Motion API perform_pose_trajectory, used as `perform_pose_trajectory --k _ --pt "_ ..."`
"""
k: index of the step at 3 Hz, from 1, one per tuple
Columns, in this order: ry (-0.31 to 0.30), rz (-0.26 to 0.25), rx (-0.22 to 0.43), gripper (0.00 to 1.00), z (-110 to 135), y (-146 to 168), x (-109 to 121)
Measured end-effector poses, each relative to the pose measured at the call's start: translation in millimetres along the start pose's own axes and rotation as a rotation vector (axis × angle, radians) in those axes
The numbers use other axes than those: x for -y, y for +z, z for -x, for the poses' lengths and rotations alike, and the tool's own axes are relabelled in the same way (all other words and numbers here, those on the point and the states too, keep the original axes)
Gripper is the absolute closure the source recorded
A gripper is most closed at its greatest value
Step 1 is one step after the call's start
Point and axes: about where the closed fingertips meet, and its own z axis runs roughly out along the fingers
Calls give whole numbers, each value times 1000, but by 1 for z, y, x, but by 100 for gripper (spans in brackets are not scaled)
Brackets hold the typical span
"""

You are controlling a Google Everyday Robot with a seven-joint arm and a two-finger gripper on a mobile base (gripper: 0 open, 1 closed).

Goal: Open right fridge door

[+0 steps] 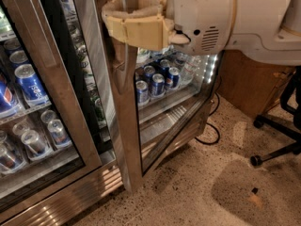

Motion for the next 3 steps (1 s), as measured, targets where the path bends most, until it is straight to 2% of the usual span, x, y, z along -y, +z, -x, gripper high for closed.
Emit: perform_pose_trajectory --k 1,3 --pt "2 -8 -3 100 0 -1 -1" --pt "2 -8 -3 59 0 -1 -1"
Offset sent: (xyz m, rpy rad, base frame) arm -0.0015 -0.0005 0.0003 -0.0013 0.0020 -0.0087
